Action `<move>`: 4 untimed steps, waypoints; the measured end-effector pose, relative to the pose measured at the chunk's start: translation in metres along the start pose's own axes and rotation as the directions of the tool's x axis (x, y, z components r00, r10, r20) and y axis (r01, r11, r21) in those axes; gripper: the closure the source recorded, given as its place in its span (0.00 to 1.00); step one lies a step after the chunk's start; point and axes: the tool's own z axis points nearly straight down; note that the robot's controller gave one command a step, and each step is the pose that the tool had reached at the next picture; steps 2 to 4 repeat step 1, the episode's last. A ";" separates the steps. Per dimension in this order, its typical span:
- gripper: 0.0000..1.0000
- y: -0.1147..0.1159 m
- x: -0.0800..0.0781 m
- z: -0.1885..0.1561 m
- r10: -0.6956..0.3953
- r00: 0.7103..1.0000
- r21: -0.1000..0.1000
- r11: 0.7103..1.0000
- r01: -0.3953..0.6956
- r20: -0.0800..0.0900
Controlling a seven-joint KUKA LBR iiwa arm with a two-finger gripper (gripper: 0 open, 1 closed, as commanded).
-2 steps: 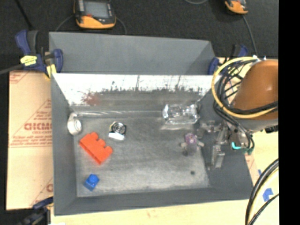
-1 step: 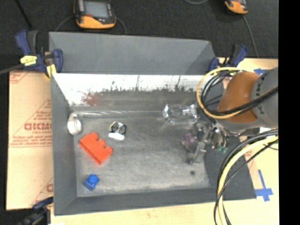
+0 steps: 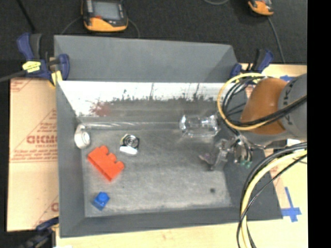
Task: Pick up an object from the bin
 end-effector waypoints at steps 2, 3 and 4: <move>1.00 0.010 0.006 -0.193 -0.020 1.000 -0.003 1.000 0.020 0.005; 1.00 0.010 0.006 -0.193 -0.020 1.000 -0.003 1.000 0.020 0.005; 1.00 0.010 0.006 -0.193 -0.020 1.000 -0.003 1.000 0.020 0.005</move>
Offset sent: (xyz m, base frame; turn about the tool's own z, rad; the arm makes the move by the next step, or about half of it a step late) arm -0.0067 0.0132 0.1870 -0.0132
